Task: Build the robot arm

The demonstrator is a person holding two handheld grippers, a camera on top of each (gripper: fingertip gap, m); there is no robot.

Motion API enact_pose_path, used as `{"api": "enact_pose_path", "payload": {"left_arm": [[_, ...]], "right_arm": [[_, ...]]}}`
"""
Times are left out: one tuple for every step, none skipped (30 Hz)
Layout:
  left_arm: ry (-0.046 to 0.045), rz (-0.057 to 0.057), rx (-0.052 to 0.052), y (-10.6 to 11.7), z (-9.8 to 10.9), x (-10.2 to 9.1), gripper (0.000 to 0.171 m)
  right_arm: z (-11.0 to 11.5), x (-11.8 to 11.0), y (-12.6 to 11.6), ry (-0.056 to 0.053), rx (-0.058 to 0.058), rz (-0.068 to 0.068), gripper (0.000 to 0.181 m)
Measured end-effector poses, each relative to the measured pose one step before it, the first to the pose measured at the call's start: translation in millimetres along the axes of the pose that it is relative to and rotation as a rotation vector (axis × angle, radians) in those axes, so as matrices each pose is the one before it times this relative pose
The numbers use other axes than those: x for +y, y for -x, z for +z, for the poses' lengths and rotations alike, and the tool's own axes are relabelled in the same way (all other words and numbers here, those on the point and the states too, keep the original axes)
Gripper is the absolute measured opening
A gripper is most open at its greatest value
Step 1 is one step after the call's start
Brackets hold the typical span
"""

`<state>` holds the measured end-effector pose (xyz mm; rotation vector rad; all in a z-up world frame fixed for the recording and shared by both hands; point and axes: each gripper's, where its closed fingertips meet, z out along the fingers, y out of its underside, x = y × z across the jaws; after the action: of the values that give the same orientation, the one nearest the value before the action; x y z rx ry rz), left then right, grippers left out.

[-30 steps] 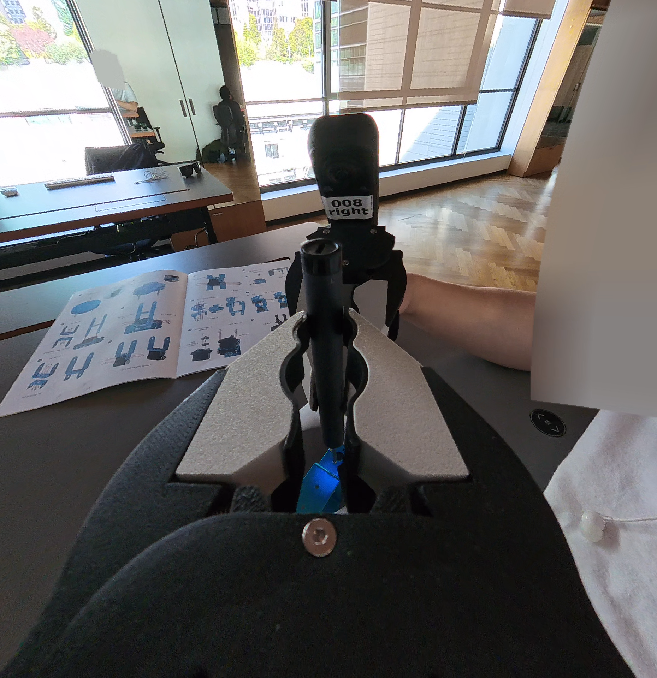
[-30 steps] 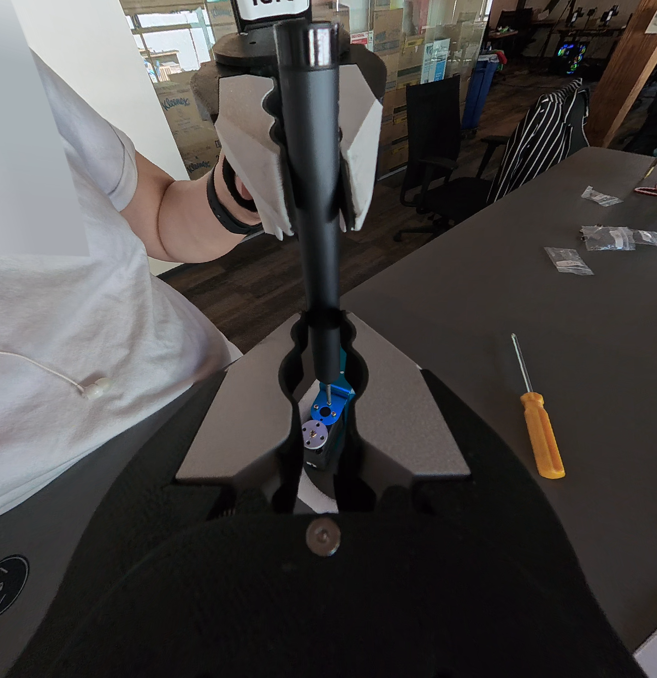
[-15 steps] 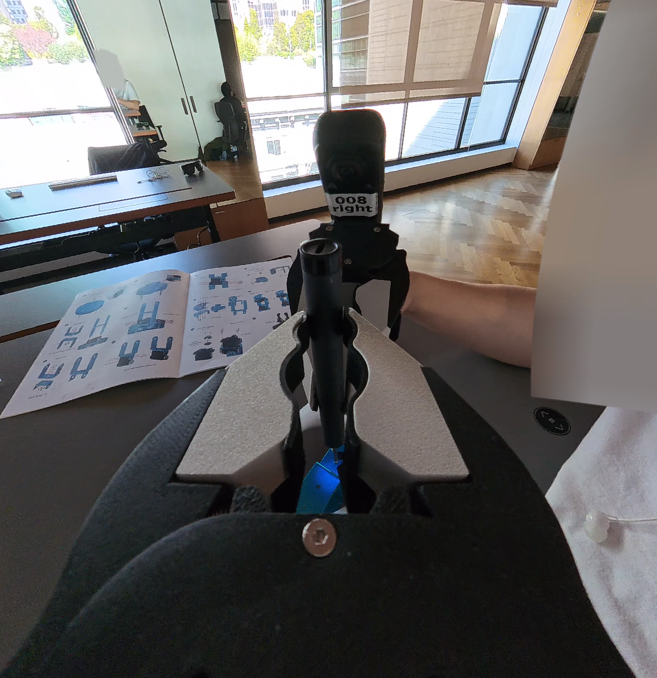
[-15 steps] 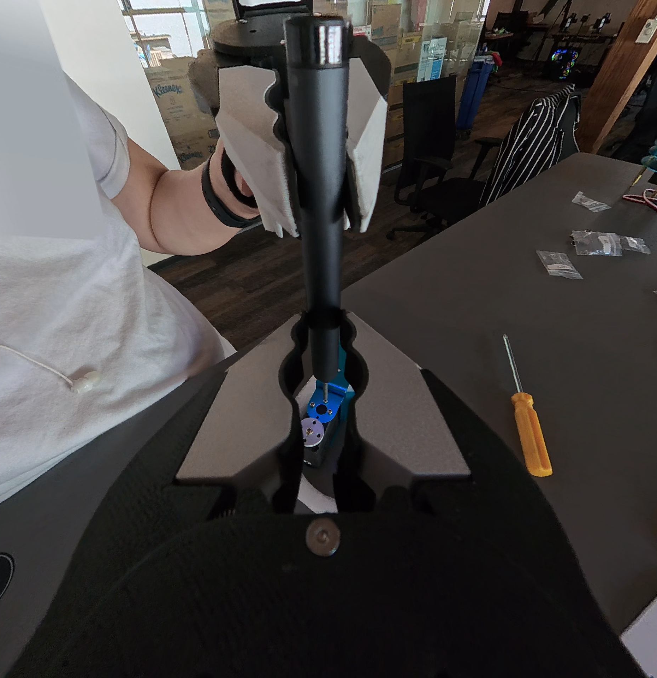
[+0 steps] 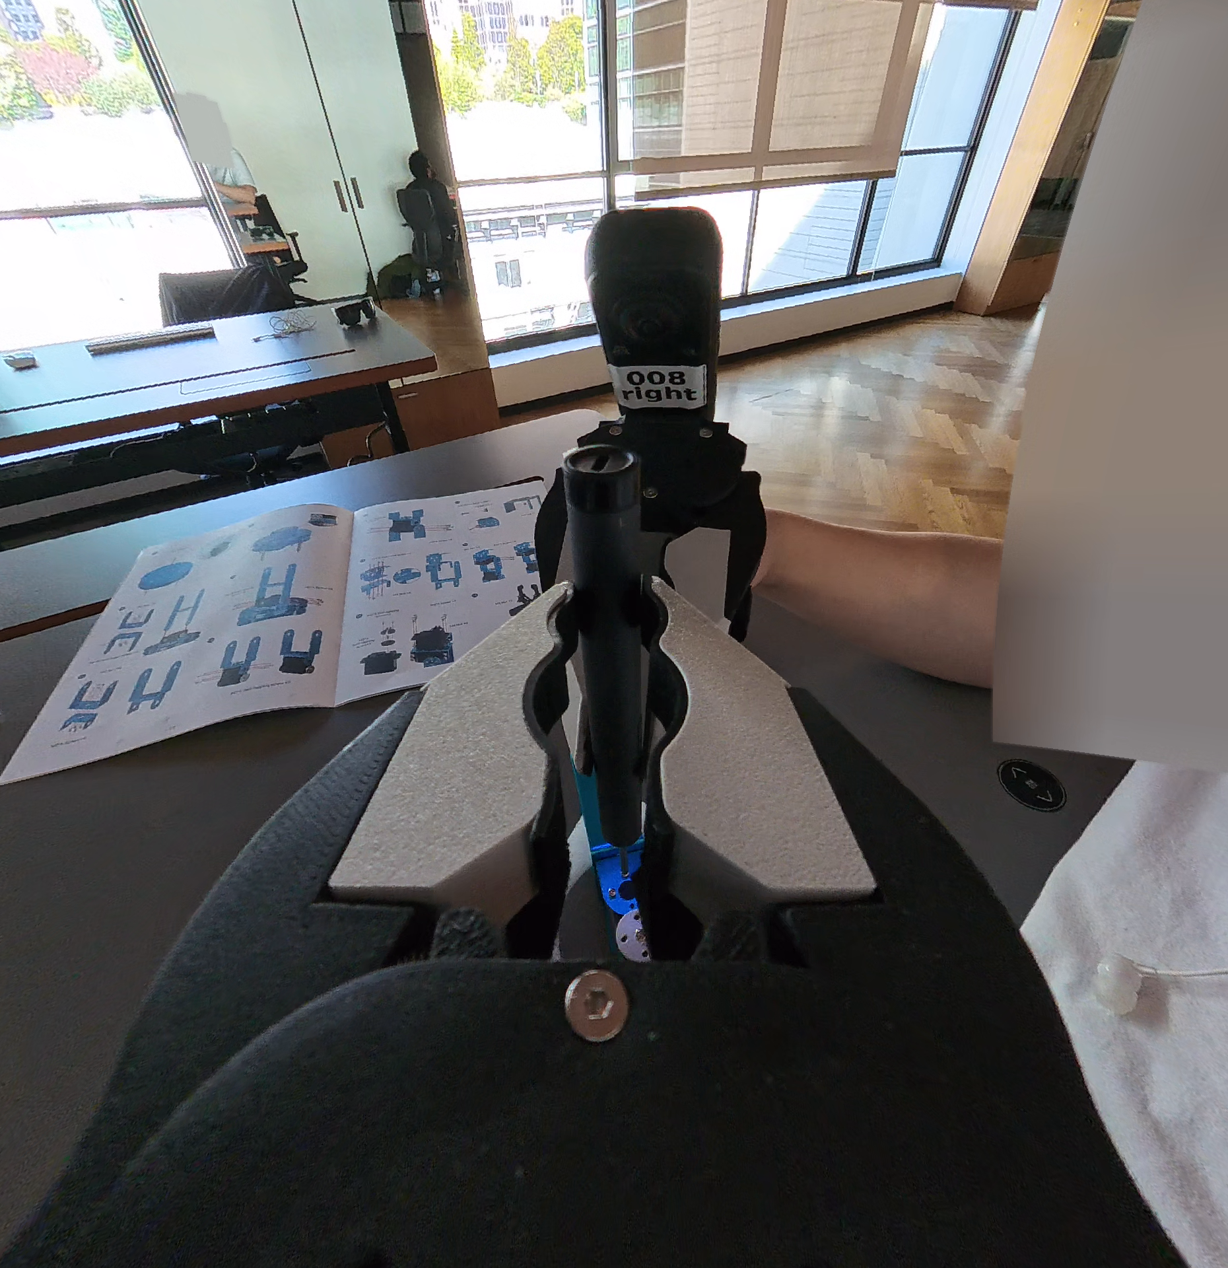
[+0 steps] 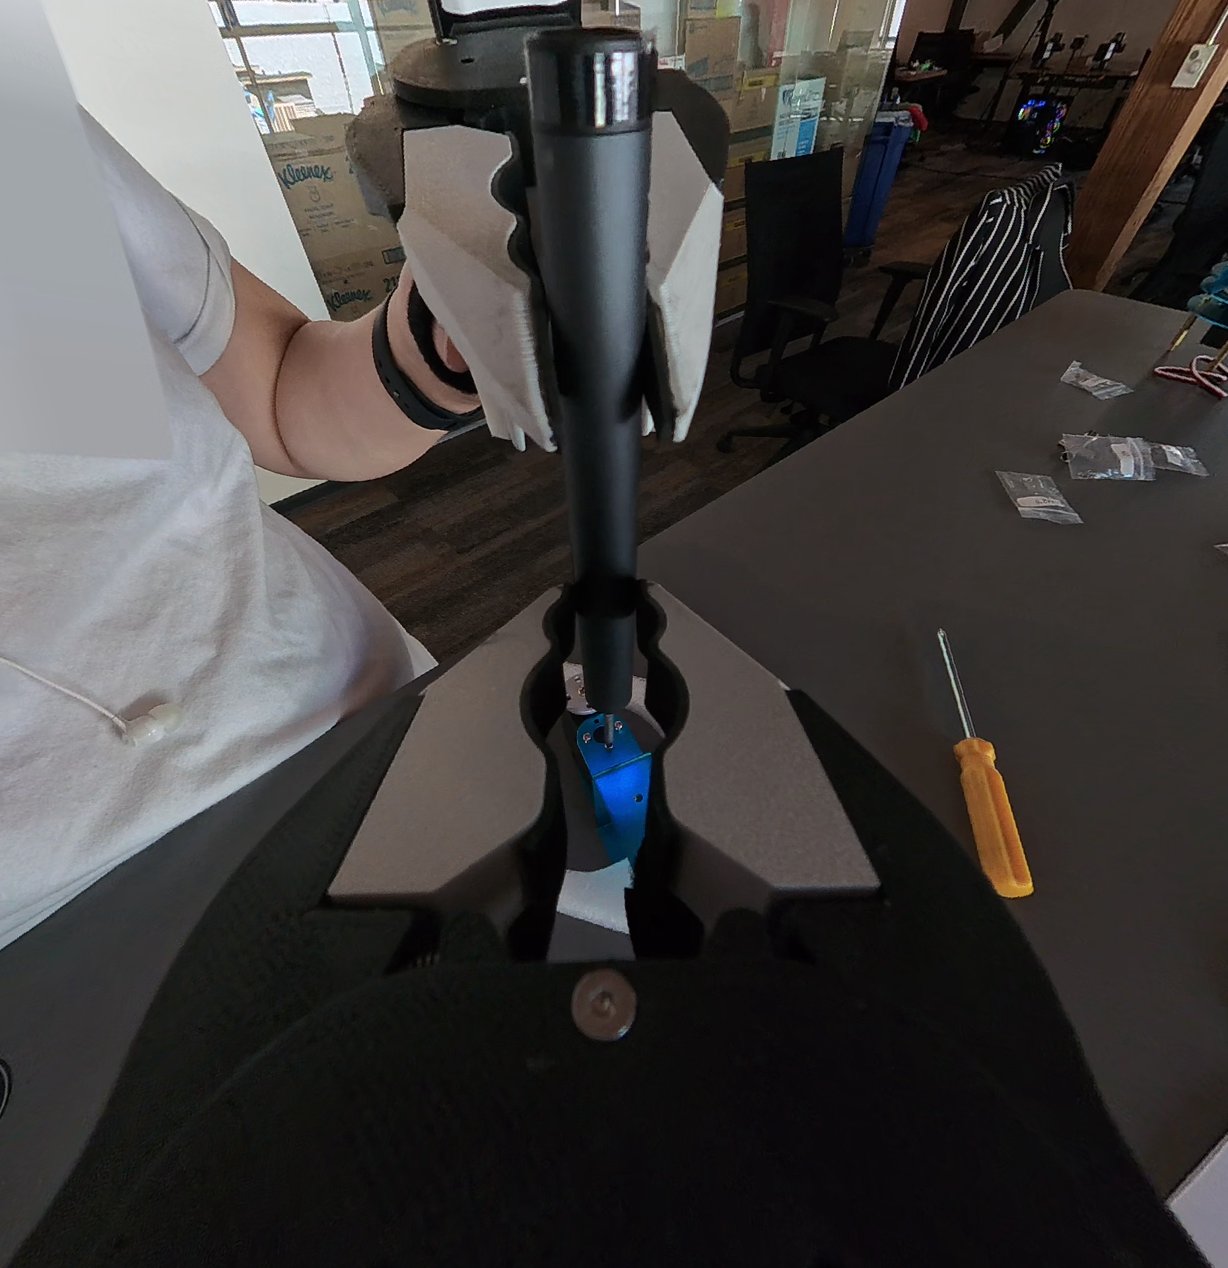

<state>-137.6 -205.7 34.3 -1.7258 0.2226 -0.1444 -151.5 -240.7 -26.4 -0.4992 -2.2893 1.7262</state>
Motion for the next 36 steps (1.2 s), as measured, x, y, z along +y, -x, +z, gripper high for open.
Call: {"api": "enact_pose_path", "payload": {"left_arm": [[-0.00257,-0.0019,0.0011,-0.33,0.04,-0.03,0.016],[-0.00271,-0.0015,0.0003,-0.22,-0.05,-0.04,0.016],[-0.00458,-0.0027,0.0006,-0.41,-0.08,-0.07,0.016],[-0.00653,-0.0049,0.0013,-0.36,0.00,-0.23,0.016],[-0.00750,-0.0057,-0.0012,0.14,0.14,-0.18,0.016],[-0.00729,-0.0028,-0.0012,0.12,-0.04,-0.23,0.016],[-0.00621,-0.0007,-0.0002,-0.02,-0.29,-0.06,0.016],[-0.00566,-0.0010,0.0006,-0.07,-0.48,-0.17,0.016],[-0.00614,-0.0022,0.0016,-0.36,-0.71,-0.01,0.016],[-0.00571,-0.0044,0.0030,-0.44,-0.89,0.26,0.017],[-0.00358,-0.0098,-0.0028,0.42,-0.89,1.04,0.024],[-0.00095,-0.0145,-0.0019,0.28,-1.08,1.99,0.032],[0.00175,-0.0176,0.0063,-0.91,-1.53,3.07,0.037],[0.00163,-0.0188,0.0092,-1.60,-1.76,4.07,0.039],[0.00021,-0.0190,0.0060,-1.35,-2.33,4.65,0.042],[0.00288,-0.0197,-0.0040,-0.01,-2.58,5.94,0.044],[0.00611,-0.0186,-0.0092,0.98,-2.72,7.08,0.048],[0.00646,-0.0163,-0.0104,1.37,-2.86,7.97,0.050],[0.00970,-0.0148,-0.0131,2.17,-2.48,8.93,0.050],[0.01554,-0.0152,-0.0184,3.36,-1.55,10.33,0.051],[0.02350,-0.0112,-0.0206,3.53,-0.26,11.73,0.053],[0.03503,-0.0046,-0.0281,4.34,0.71,13.08,0.054],[0.03042,0.0007,-0.0294,3.75,1.82,11.97,0.055],[0.01915,0.0019,-0.0231,2.14,2.53,9.87,0.056],[0.01746,0.0017,-0.0143,0.34,3.48,9.32,0.056],[0.02209,0.0043,-0.0136,0.26,4.01,9.32,0.056],[0.02730,0.0066,-0.0230,2.06,4.37,9.72,0.057],[0.02283,0.0098,-0.0232,2.16,4.32,8.45,0.057],[0.01846,0.0081,-0.0194,1.73,4.00,6.97,0.056],[0.01786,0.0060,-0.0100,0.44,3.98,5.94,0.055],[0.01921,0.0072,-0.0026,-0.42,3.87,5.38,0.051],[0.02510,0.0071,-0.0084,0.79,3.22,5.06,0.044],[0.02520,0.0065,-0.0111,1.48,2.25,3.84,0.038],[0.01304,0.0093,0.0127,-1.75,1.02,1.04,0.031],[0.01003,0.0069,0.0273,-3.45,0.46,0.29,0.022],[0.01154,0.0025,0.0085,0.10,0.33,0.44,0.021]], "right_arm": [[0.27,-0.03,0.20,-0.0006,0.0011,-0.0025,0.017],[0.02,-0.02,0.17,-0.0002,0.0000,-0.0008,0.017],[0.02,0.07,0.24,-0.0003,-0.0004,-0.0019,0.017],[-0.21,0.12,0.04,-0.0005,0.0012,-0.0061,0.017],[-0.04,0.06,-0.01,-0.0005,0.0013,-0.0045,0.017],[0.05,-0.06,0.03,-0.0012,-0.0015,0.0024,0.017],[0.17,0.04,0.09,-0.0027,-0.0033,0.0049,0.017],[0.30,-0.11,0.14,-0.0027,-0.0025,0.0016,0.017],[0.32,-0.16,0.35,-0.0023,-0.0019,-0.0025,0.017],[0.43,-0.01,0.78,-0.0008,-0.0042,-0.0007,0.017],[0.44,0.04,1.02,0.0005,-0.0054,0.0010,0.017],[0.39,-0.07,0.61,0.0012,-0.0023,-0.0006,0.017],[0.25,0.00,0.33,0.0005,-0.0009,-0.0019,0.017],[0.22,-0.01,0.55,0.0004,-0.0017,-0.0017,0.018],[0.17,-0.10,-0.15,-0.0005,0.0013,-0.0019,0.017],[-0.04,0.04,-0.46,-0.0023,0.0015,0.0013,0.017],[-0.09,-0.09,-0.70,-0.0043,0.0007,0.0037,0.017],[-0.16,-0.02,-0.40,-0.0047,-0.0010,0.0039,0.017],[-0.23,-0.04,0.01,-0.0041,-0.0043,0.0032,0.017],[-0.37,0.12,0.15,-0.0032,-0.0023,-0.0011,0.017],[-0.34,-0.06,-0.30,-0.0029,0.0012,-0.0045,0.017],[-0.18,-0.07,-0.26,-0.0026,0.0014,-0.0045,0.017],[-0.04,-0.05,-0.18,-0.0030,-0.0011,-0.0012,0.017],[-0.04,-0.08,0.14,-0.0023,-0.0031,0.0018,0.017],[-0.19,0.02,-0.06,-0.0027,-0.0015,-0.0009,0.017],[-0.11,-0.04,0.05,-0.0031,-0.0015,-0.0013,0.017],[-0.23,0.02,0.13,-0.0036,-0.0019,-0.0001,0.017],[-0.24,-0.14,-0.08,-0.0041,0.0009,-0.0018,0.017],[-0.15,-0.01,-0.47,-0.0029,0.0044,-0.0017,0.017],[-0.06,-0.08,-0.21,-0.0016,0.0031,-0.0002,0.017],[-0.12,-0.09,0.19,-0.0018,0.0021,0.0007,0.017],[-0.07,-0.05,-0.33,-0.0030,0.0066,-0.0001,0.017],[0.05,-0.08,-0.79,-0.0023,0.0092,0.0020,0.017],[0.00,-0.13,-0.51,-0.0019,0.0078,0.0029,0.017],[-0.13,-0.21,-0.79,-0.0027,0.0090,0.0026,0.017],[-0.17,-0.33,-0.85,-0.0022,0.0110,0.0039,0.016]]}}
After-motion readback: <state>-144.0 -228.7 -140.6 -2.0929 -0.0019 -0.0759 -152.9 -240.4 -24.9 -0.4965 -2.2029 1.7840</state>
